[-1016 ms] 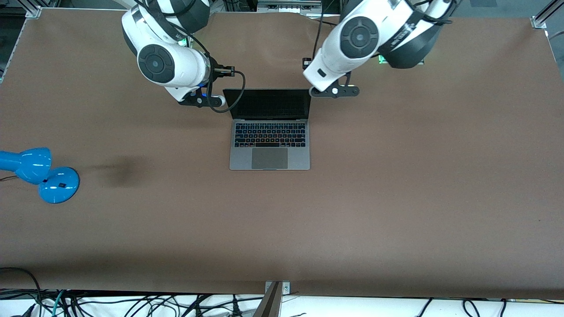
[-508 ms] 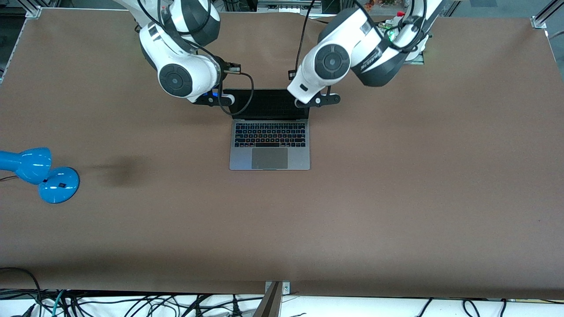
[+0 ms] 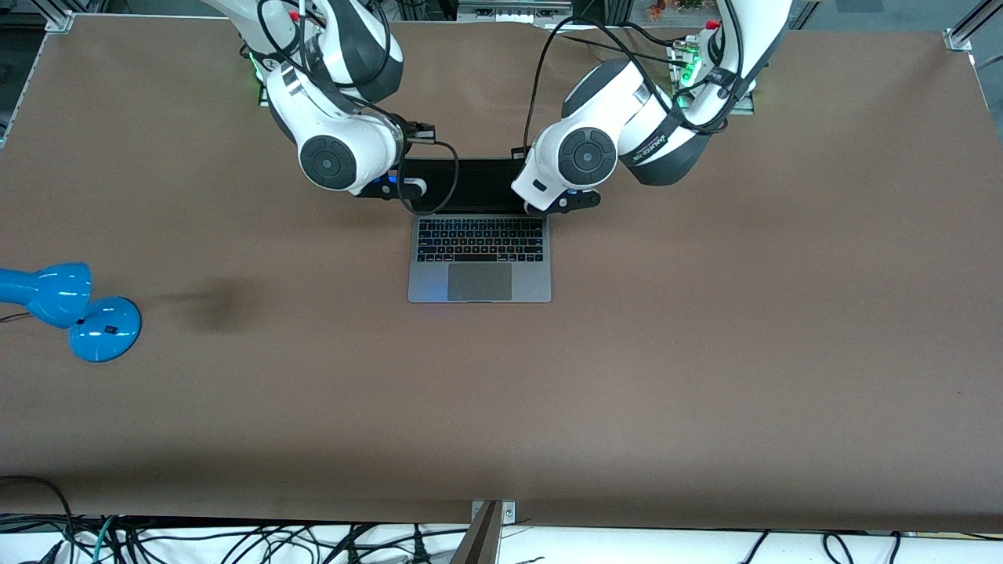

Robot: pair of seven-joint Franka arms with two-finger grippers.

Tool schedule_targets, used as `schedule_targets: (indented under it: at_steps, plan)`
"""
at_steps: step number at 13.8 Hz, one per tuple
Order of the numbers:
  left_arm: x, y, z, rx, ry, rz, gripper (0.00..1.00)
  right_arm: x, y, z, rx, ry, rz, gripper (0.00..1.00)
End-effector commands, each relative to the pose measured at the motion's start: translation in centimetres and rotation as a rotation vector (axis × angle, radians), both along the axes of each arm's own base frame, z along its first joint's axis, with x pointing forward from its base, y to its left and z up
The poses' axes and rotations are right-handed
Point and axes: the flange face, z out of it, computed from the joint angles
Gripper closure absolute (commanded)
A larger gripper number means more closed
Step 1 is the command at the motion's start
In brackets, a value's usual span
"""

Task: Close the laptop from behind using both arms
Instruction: 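Lower both grippers behind the laptop screen's back edge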

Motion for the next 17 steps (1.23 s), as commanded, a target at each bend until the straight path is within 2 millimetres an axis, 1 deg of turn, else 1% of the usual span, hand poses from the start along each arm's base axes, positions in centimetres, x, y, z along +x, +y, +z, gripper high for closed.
schedule_targets:
  at_steps: [1, 6, 9, 10, 13, 15, 16, 17]
  plan:
    - [0.7, -0.4, -0.1, -0.026, 0.002, 0.026, 1.00, 0.2, -0.1, -0.7, 0.040, -0.033, 0.002, 0.95]
    - [2.0, -0.4, -1.7, -0.047, -0.014, 0.054, 1.00, 1.3, -0.4, -0.4, 0.064, -0.083, -0.001, 0.93]
    - [2.7, -0.2, -2.6, -0.053, -0.023, 0.071, 1.00, 2.8, -0.9, -0.1, 0.083, -0.160, -0.003, 0.92]
    - [3.2, -0.3, -2.6, -0.057, -0.034, 0.074, 1.00, 3.2, -1.2, -0.1, 0.087, -0.173, -0.011, 0.88]
    - [4.7, -0.5, -3.5, -0.062, -0.041, 0.075, 1.00, 4.6, -1.6, 0.9, 0.115, -0.228, -0.022, 0.88]
    - [5.3, -0.5, -3.8, -0.066, -0.038, 0.082, 1.00, 6.0, -2.5, 1.1, 0.152, -0.291, -0.010, 0.88]
    - [5.9, -0.2, -4.0, -0.066, -0.040, 0.092, 1.00, 6.7, -3.0, 1.1, 0.168, -0.320, -0.001, 0.90]
    - [6.1, -0.1, -4.4, -0.064, -0.035, 0.096, 1.00, 7.0, -3.4, 1.1, 0.173, -0.326, -0.001, 0.91]
